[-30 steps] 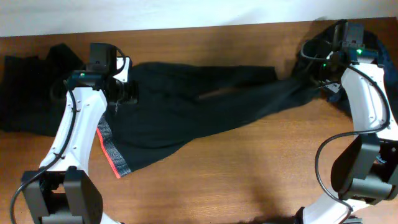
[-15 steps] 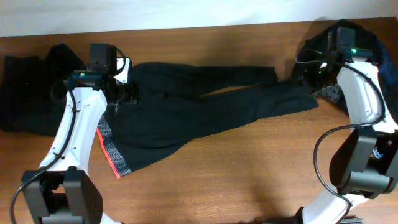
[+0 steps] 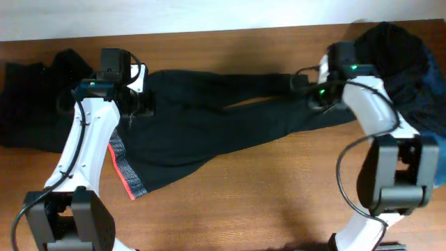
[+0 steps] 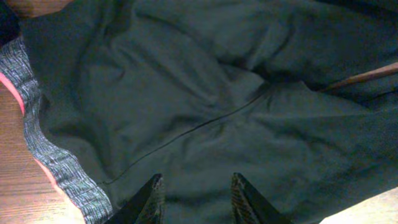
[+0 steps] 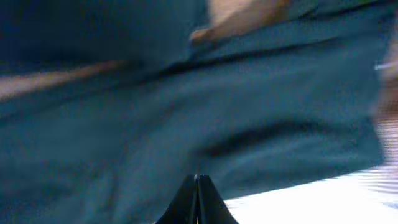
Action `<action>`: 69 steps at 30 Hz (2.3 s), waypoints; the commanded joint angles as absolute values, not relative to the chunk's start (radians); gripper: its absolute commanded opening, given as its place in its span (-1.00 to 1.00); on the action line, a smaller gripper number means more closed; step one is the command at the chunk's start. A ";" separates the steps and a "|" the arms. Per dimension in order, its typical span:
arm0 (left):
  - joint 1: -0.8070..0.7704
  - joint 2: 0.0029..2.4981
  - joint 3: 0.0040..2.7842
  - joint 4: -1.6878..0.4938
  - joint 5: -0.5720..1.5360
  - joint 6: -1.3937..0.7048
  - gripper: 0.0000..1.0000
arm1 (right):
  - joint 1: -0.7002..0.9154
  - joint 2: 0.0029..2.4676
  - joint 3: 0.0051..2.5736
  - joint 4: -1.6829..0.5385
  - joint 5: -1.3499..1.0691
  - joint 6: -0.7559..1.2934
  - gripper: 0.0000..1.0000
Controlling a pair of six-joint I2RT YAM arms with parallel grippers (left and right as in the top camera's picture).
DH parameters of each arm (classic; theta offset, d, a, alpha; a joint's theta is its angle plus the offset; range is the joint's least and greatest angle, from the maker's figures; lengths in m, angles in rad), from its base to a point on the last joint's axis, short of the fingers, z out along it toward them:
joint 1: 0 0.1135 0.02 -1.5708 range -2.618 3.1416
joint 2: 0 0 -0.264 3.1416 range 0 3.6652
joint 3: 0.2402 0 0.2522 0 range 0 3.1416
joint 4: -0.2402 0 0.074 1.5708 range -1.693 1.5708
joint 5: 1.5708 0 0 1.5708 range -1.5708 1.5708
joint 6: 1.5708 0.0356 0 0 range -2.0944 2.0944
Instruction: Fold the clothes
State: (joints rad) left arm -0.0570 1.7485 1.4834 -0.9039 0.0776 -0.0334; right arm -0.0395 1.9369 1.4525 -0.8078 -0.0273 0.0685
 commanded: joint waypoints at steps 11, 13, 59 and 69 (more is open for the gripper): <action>-0.057 1.751 1.486 -0.906 0.088 -0.021 -0.30 | -0.004 2.012 1.400 -0.796 -0.042 0.030 -0.92; -0.057 1.751 1.486 -0.905 0.085 -0.021 -0.30 | -0.004 2.016 1.400 -0.809 -0.045 0.030 -0.92; -0.056 1.752 1.070 -1.024 0.218 -0.326 -0.31 | -0.007 2.022 1.391 -0.785 -0.061 0.033 -0.65; -0.056 1.752 0.931 -0.862 0.127 -0.335 -0.31 | -0.007 2.021 1.393 -0.772 -0.060 0.033 0.68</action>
State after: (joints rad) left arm -0.0570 1.7496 0.9649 -0.8879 0.1905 -0.3157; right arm -0.0120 2.0136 1.4002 -0.7765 -0.0536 0.0315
